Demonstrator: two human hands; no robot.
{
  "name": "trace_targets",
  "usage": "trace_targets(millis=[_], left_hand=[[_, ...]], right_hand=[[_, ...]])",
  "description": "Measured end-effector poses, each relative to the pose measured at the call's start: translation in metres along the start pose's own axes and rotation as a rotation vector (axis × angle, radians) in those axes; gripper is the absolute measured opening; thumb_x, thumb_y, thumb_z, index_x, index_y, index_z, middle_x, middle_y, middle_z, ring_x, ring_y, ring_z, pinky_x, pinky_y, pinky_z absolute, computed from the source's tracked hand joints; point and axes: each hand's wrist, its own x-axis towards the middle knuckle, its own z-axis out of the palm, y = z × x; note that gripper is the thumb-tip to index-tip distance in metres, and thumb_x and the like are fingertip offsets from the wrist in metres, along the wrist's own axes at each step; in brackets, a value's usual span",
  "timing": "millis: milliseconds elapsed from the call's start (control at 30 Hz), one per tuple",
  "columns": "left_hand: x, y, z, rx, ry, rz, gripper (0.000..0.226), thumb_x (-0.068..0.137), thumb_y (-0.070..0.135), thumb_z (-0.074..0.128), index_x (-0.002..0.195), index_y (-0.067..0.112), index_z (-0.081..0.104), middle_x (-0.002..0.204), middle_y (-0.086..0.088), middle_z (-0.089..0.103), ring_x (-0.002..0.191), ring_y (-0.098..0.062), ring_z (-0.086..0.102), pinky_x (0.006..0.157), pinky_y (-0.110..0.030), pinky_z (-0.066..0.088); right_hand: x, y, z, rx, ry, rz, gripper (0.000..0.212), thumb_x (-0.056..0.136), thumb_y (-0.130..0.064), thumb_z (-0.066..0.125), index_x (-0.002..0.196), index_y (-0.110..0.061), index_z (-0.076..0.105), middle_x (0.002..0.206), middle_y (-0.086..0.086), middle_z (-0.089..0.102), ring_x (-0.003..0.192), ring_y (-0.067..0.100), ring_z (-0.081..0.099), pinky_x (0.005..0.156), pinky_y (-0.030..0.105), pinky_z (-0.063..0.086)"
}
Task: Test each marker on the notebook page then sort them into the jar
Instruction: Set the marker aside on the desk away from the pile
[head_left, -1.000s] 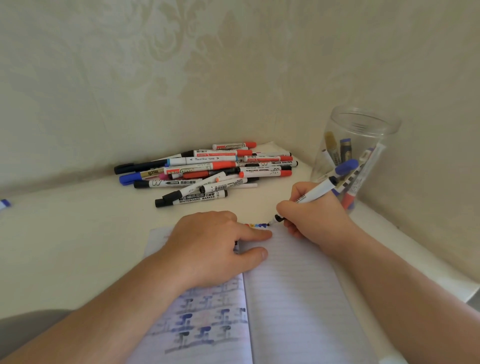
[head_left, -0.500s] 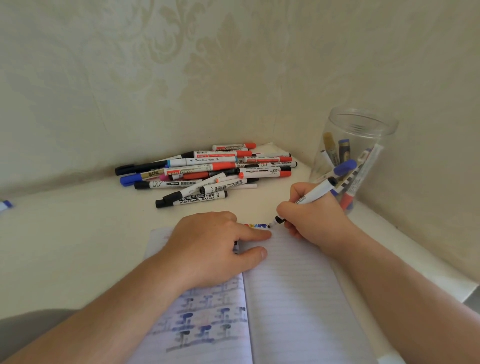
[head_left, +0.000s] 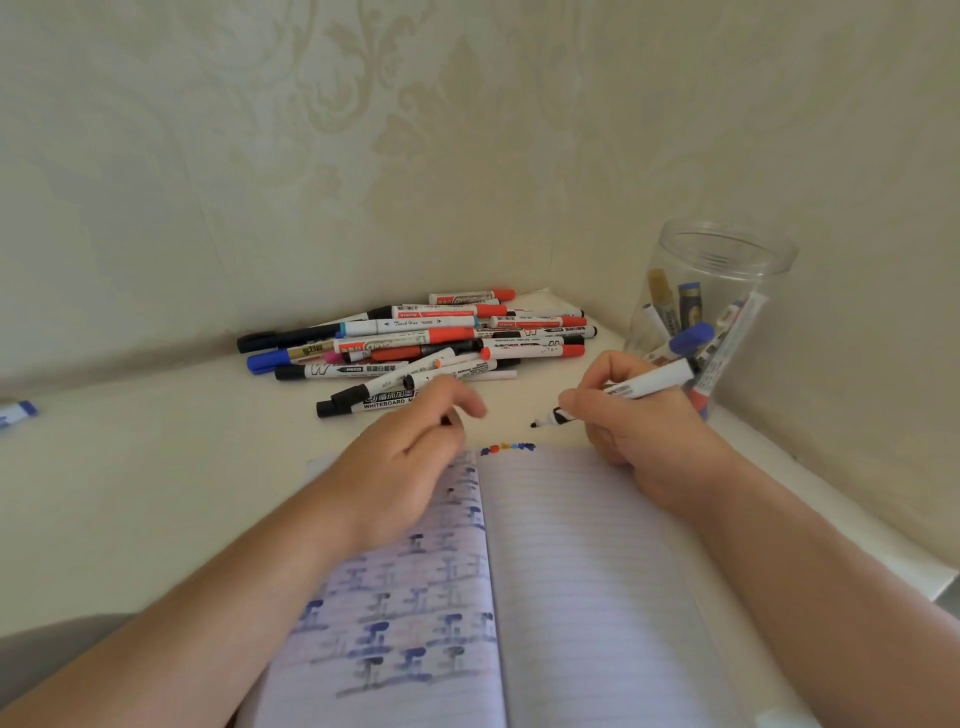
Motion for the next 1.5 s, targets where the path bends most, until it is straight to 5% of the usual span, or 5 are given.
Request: trace_targets(millis=[233, 500, 700, 1300, 1500], left_hand=[[0.008, -0.005, -0.004, -0.093, 0.168, -0.058, 0.017, 0.098, 0.023, 0.068, 0.103, 0.038, 0.06, 0.1, 0.016, 0.072, 0.098, -0.007, 0.067, 0.098, -0.04, 0.053], [0.004, 0.003, -0.001, -0.109, 0.194, -0.08, 0.013, 0.094, 0.027, 0.073, 0.101, 0.033, 0.065, 0.095, 0.013, 0.076, 0.087, -0.006, 0.071, 0.092, -0.039, 0.057], [0.004, 0.005, 0.001, -0.116, 0.149, -0.094, 0.013, 0.094, 0.026, 0.072, 0.103, 0.031, 0.063, 0.097, 0.012, 0.078, 0.086, -0.003, 0.072, 0.089, -0.033, 0.057], [0.003, 0.01, 0.01, 0.203, 0.137, 0.042, 0.022, 0.106, 0.03, 0.054, 0.121, 0.038, 0.069, 0.091, 0.017, 0.07, 0.087, 0.001, 0.064, 0.08, -0.022, 0.052], [-0.014, -0.003, -0.059, 0.354, 0.425, 0.103, 0.023, 0.103, 0.02, 0.06, 0.123, 0.026, 0.069, 0.107, 0.016, 0.065, 0.097, -0.005, 0.058, 0.079, -0.008, 0.036]], right_hand=[[-0.007, -0.01, -0.011, 0.231, -0.234, 0.061, 0.024, 0.079, -0.027, 0.062, 0.086, -0.013, 0.081, 0.077, 0.016, 0.067, 0.072, 0.021, 0.06, 0.067, 0.029, 0.048], [-0.002, -0.004, -0.013, 0.206, -0.281, 0.065, 0.048, 0.082, -0.031, 0.044, 0.102, -0.01, 0.082, 0.088, 0.026, 0.072, 0.068, 0.022, 0.051, 0.068, 0.035, 0.044], [-0.004, -0.006, -0.008, 0.081, -0.29, 0.026, 0.014, 0.085, -0.021, 0.055, 0.093, -0.017, 0.066, 0.099, 0.026, 0.076, 0.066, 0.024, 0.049, 0.064, 0.036, 0.04], [-0.003, 0.006, -0.005, -0.341, -0.112, -0.109, 0.012, 0.104, -0.036, 0.059, 0.103, -0.032, 0.07, 0.06, -0.002, 0.053, 0.058, 0.015, 0.04, 0.056, 0.034, 0.034], [-0.01, 0.002, -0.005, -0.027, -0.046, -0.103, 0.074, 0.074, -0.085, 0.059, 0.124, -0.03, 0.067, 0.055, 0.0, 0.041, 0.048, 0.012, 0.03, 0.043, 0.02, 0.024]])
